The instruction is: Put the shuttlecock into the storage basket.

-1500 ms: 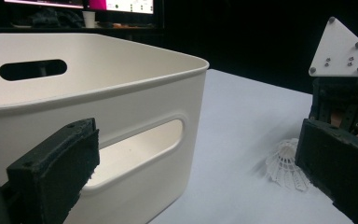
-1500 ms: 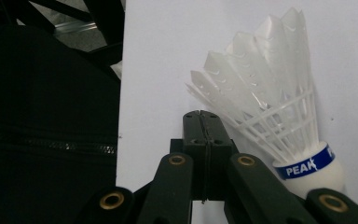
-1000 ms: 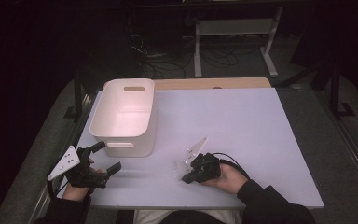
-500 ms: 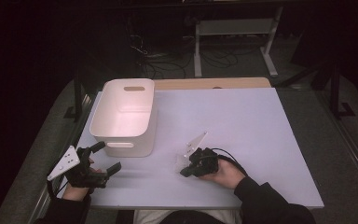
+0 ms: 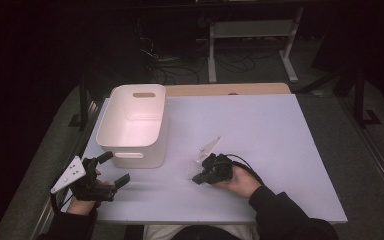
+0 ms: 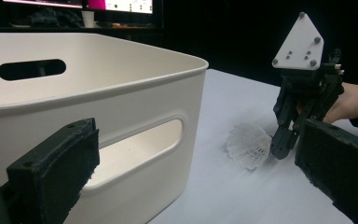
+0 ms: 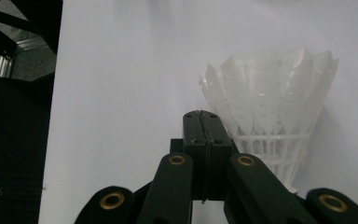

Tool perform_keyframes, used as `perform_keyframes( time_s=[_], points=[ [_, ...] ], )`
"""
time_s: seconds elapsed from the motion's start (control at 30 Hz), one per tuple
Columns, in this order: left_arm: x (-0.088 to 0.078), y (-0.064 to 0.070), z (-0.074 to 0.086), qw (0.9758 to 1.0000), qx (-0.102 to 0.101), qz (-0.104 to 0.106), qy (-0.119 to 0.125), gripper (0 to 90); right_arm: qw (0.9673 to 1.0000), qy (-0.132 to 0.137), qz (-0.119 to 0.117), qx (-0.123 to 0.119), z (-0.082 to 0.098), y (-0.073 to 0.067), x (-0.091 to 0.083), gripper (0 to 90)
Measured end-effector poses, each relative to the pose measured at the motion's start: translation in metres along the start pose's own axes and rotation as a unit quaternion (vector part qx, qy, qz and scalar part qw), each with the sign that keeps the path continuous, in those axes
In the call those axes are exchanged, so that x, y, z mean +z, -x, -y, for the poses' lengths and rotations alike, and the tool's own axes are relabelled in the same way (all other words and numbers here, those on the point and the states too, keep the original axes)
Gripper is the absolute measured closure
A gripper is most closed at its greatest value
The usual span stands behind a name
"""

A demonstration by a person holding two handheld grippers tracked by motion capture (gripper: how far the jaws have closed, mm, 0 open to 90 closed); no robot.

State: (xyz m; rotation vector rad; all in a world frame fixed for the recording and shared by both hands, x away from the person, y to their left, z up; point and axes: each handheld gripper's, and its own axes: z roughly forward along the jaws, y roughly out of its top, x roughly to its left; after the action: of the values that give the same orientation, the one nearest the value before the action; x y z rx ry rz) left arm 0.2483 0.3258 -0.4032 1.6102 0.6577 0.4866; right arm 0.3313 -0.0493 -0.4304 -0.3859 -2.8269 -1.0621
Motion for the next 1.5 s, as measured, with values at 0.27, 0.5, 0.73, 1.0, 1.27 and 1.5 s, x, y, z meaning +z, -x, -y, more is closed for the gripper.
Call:
perform_keyframes(
  time_s=[0.27,0.5,0.73,1.0,1.27,1.5],
  points=[
    [0.000,0.000,0.000,1.0000,0.000,0.001,0.000,0.0,0.9999,0.006,0.003,0.009,0.001,0.006,-0.002,89.0],
    [0.000,0.000,0.000,1.0000,-0.001,0.001,0.000,0.0,0.9998,0.009,0.008,0.014,0.000,0.010,-0.002,89.0],
    [0.000,0.000,0.000,1.0000,0.000,0.001,0.000,0.0,0.9998,0.013,0.006,0.013,0.000,0.010,-0.004,89.0],
    [0.000,0.000,0.000,1.0000,0.000,0.001,0.000,0.0,0.9995,0.029,0.000,0.014,0.000,0.005,-0.016,87.8],
    [0.000,0.000,0.000,1.0000,0.000,0.001,0.000,0.0,0.9993,0.033,-0.001,0.018,0.000,0.004,-0.022,84.7],
    [0.000,0.000,0.000,1.0000,0.000,0.001,0.000,0.0,0.9992,0.034,-0.002,0.020,0.000,0.002,-0.027,79.4]
  ],
)
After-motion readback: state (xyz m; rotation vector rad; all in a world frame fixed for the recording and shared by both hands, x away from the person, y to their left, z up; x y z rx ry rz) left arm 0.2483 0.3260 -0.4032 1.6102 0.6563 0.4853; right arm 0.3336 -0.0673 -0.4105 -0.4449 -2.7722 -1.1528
